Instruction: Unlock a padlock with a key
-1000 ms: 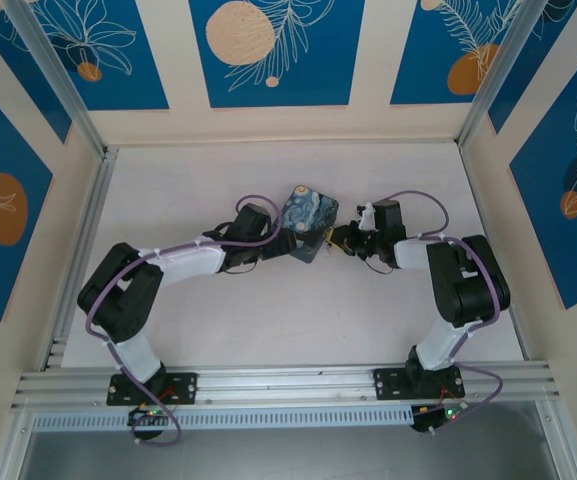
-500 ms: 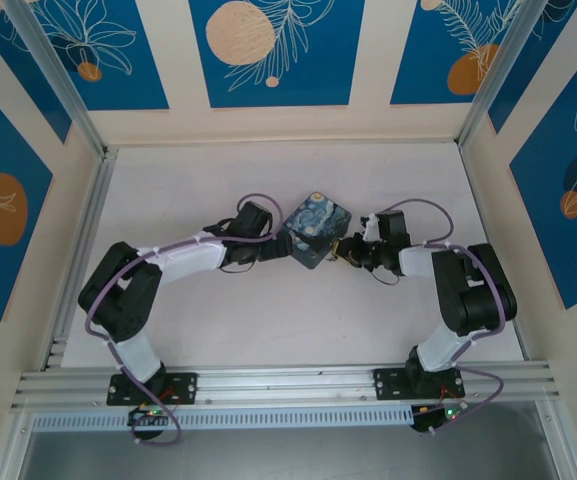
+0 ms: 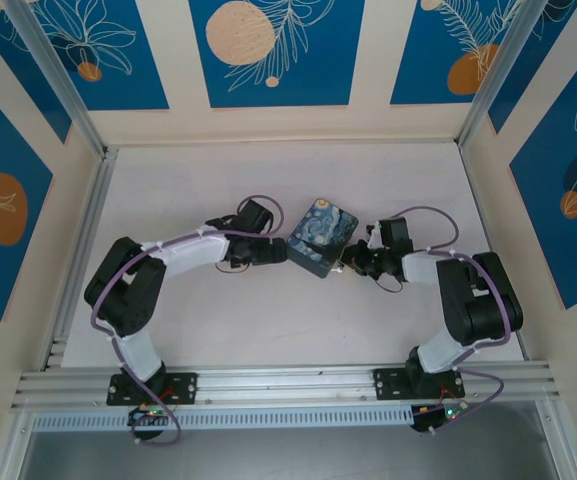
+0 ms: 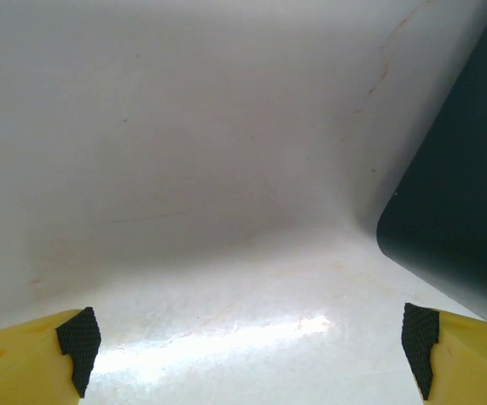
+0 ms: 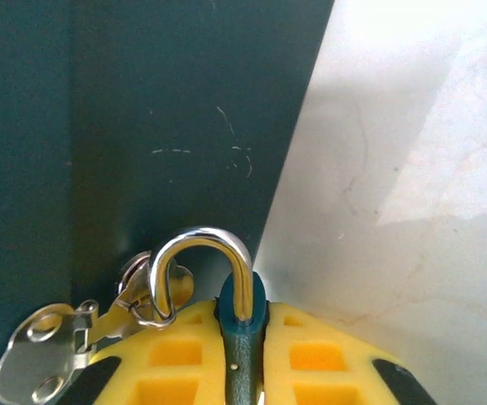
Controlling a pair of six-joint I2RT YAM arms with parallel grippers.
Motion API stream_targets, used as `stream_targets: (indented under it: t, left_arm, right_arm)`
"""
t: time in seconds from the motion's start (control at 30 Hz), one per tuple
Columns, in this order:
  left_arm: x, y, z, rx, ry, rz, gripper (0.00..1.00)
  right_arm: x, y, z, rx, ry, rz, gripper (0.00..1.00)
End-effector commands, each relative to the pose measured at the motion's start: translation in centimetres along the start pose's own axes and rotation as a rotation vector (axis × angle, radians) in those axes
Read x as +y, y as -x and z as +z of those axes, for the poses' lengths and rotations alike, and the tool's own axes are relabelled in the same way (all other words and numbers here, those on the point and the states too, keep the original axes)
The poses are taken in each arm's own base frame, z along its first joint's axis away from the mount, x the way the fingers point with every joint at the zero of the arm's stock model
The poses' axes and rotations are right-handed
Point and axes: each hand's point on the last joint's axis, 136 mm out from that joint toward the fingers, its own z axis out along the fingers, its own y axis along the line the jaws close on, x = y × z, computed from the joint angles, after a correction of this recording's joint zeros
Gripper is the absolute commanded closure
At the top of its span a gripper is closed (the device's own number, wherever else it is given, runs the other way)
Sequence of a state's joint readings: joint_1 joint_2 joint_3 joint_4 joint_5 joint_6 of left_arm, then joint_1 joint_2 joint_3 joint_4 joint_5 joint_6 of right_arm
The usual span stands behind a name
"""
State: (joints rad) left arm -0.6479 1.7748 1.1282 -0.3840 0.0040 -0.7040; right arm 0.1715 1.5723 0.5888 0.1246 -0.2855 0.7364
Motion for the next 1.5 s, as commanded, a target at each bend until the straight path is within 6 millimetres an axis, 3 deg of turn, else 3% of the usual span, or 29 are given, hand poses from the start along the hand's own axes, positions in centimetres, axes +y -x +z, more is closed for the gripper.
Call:
stream_targets:
  t: [0.0, 0.33, 0.43, 0.57, 0.77, 0.9, 0.97, 1.13, 1.23, 1.37, 1.47]
  left_arm:
    - [-1.2, 1.0, -1.5, -0.006, -0.047, 0.009, 0.07]
    - [-2.3, 2.1, -4.0, -0.041, -0.078, 0.023, 0.07]
    - [-2.8, 2.2, -4.8, -0.054, -0.095, 0.027, 0.07]
    - [-3.6, 2.2, -5.4, -0.058, -0.112, 0.038, 0.07]
    - [-4.4, 1.2, -5.6, -0.051, -0.108, 0.064, 0.06]
    - [-4.2, 1.1, -5.9, -0.064, -0.105, 0.053, 0.05]
    - [-3.9, 1.2, -6.2, -0.075, -0.097, 0.052, 0.04]
    - [-3.5, 1.4, -7.2, -0.093, -0.083, 0.052, 0.03]
    - [-3.1, 1.6, -7.9, -0.111, -0.072, 0.048, 0.02]
    - [-2.5, 2.0, -9.2, -0.145, -0.052, 0.044, 0.01]
    - [-1.8, 2.4, -10.4, -0.175, -0.033, 0.04, 0.0]
  right_arm:
    - [-0.3, -0.8, -1.1, 0.0, -0.022, 0.037, 0.67]
    - [4.1, 1.3, -6.6, -0.159, 0.043, 0.004, 0.43]
    - [4.1, 1.3, -7.4, -0.183, 0.028, 0.01, 0.44]
    - [2.6, 1.1, -7.5, -0.214, -0.013, 0.041, 0.45]
    - [2.1, -0.2, -6.7, -0.188, -0.001, 0.068, 0.51]
    - [2.6, -0.7, -5.9, -0.169, -0.016, 0.05, 0.66]
    - [2.8, -0.7, -5.3, -0.162, -0.033, 0.045, 0.74]
    - [3.8, 0.2, -2.6, -0.124, -0.06, 0.013, 0.79]
    - [6.4, 1.0, -0.4, -0.091, -0.031, -0.035, 0.82]
    - [12.3, 1.4, 2.4, -0.044, 0.026, -0.14, 0.82]
    - [15.3, 1.1, 3.1, -0.025, 0.034, -0.202, 0.79]
